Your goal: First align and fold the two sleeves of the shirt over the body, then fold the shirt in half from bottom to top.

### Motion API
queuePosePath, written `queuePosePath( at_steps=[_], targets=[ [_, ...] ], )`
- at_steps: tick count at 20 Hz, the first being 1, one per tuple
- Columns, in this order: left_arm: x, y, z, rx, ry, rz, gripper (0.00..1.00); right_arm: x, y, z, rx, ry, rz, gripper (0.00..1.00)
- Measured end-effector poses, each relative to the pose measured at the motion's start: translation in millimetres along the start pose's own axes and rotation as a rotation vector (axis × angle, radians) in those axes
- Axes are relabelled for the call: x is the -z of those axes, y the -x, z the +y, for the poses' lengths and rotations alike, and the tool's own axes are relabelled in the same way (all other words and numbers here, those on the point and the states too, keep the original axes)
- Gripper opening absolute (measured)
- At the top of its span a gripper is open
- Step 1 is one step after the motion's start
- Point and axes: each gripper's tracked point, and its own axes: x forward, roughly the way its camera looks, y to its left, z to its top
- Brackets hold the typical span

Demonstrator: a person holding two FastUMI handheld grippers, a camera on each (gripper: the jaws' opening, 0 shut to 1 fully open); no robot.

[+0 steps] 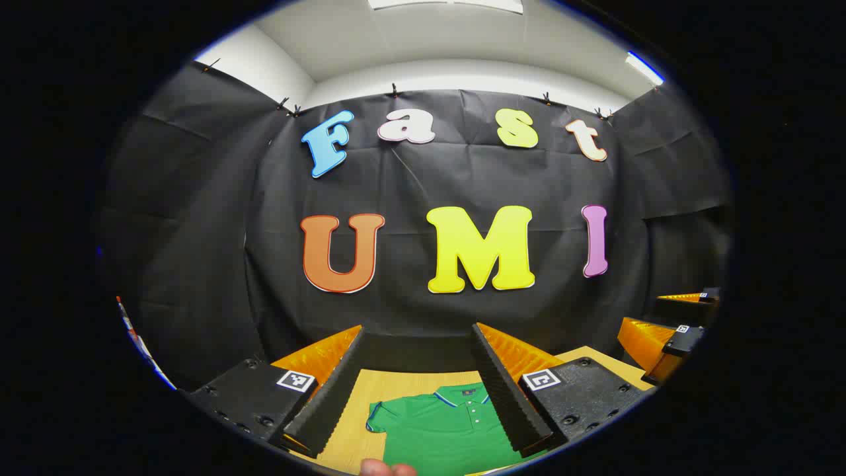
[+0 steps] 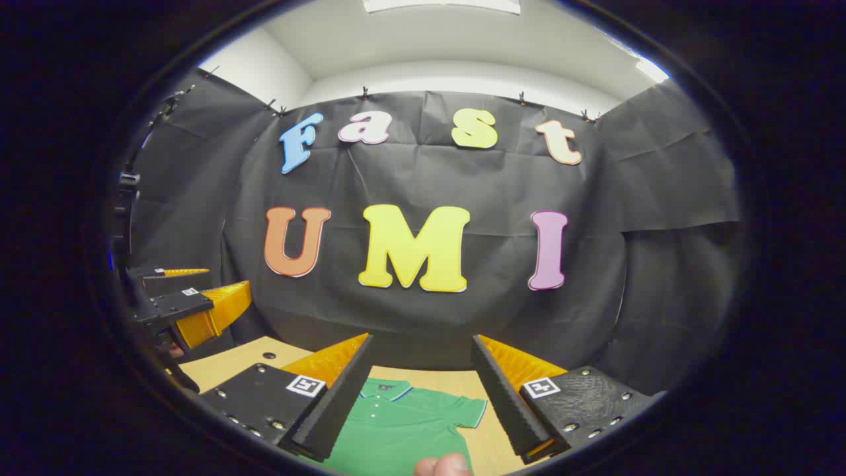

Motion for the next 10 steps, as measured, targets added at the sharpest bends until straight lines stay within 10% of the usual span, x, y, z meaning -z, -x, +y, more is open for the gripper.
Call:
queuePosePath(
  at_steps=[10],
  targets=[
    [12.2, -11.0, 12.4, -0.019, 0.015, 0.028, 0.98, 6.9, -13.3, -1.7, 0.003, 0.014, 0.016, 0.93]
  ],
)
